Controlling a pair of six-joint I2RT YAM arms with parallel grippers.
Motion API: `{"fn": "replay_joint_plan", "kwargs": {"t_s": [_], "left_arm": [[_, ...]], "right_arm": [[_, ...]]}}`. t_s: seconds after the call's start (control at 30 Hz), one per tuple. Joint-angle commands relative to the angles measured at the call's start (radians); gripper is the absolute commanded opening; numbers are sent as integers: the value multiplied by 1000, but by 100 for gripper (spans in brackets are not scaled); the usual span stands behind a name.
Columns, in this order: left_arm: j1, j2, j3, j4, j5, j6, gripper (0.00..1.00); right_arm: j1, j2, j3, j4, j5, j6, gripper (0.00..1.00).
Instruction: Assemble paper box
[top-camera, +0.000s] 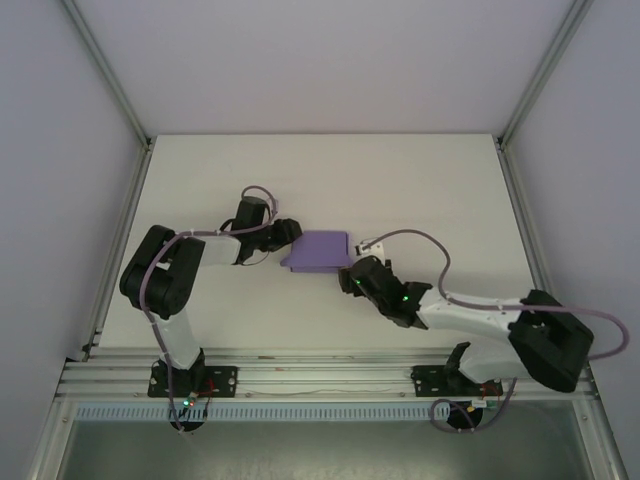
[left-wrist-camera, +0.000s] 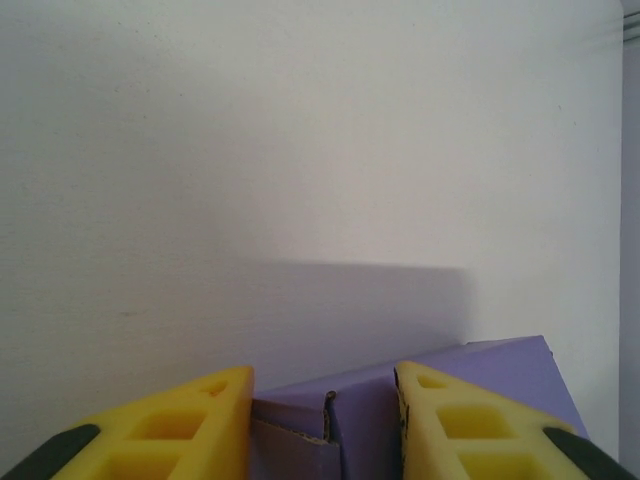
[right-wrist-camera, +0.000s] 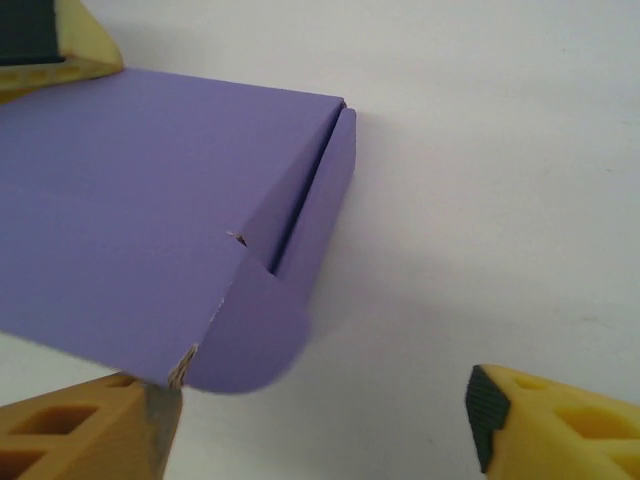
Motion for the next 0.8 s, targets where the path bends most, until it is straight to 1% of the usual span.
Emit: {"fn": "replay_joint_plan", "kwargs": {"t_s": [0.0,0.07,0.13,0.17,0.2,0.23,0.33,0.37,0.47,0.5,0.63,0.77], "left_arm": [[-15,43,-54,-61,3,24,37],[-15,47,-72,-29,24,25,35],[-14,51,-84,-8,45,26,33],[-15,51,-92,4,49,25,32],[-15,51,-100,14,49,27,31],[-14,51,-108,27,53,27,30],[-12,51,-134,83,66,14,25],[-7,55,-144,112,77,4,21],[7,63,-167,166,102,-15,20],[12,65,-174,179,107,-23,18],[36,74,-228,294,141,-75,16],[59,90,-265,389,178,-119,16]], "right_arm": [[4,-74,-19,-84,-16,49,81],[-1,-87,-7,-126,-12,58,87],[-9,-131,9,-152,-12,75,92],[-16,-142,15,-158,-12,93,96],[-28,-148,19,-158,-21,112,99],[-47,-150,26,-155,-43,135,100],[-125,-134,41,-113,-185,192,100],[-149,-121,47,-91,-233,208,100],[-207,-67,88,-65,-326,257,100],[-223,-44,102,-62,-351,267,100],[-264,58,149,-28,-454,320,100],[-285,165,168,47,-555,359,100]]}}
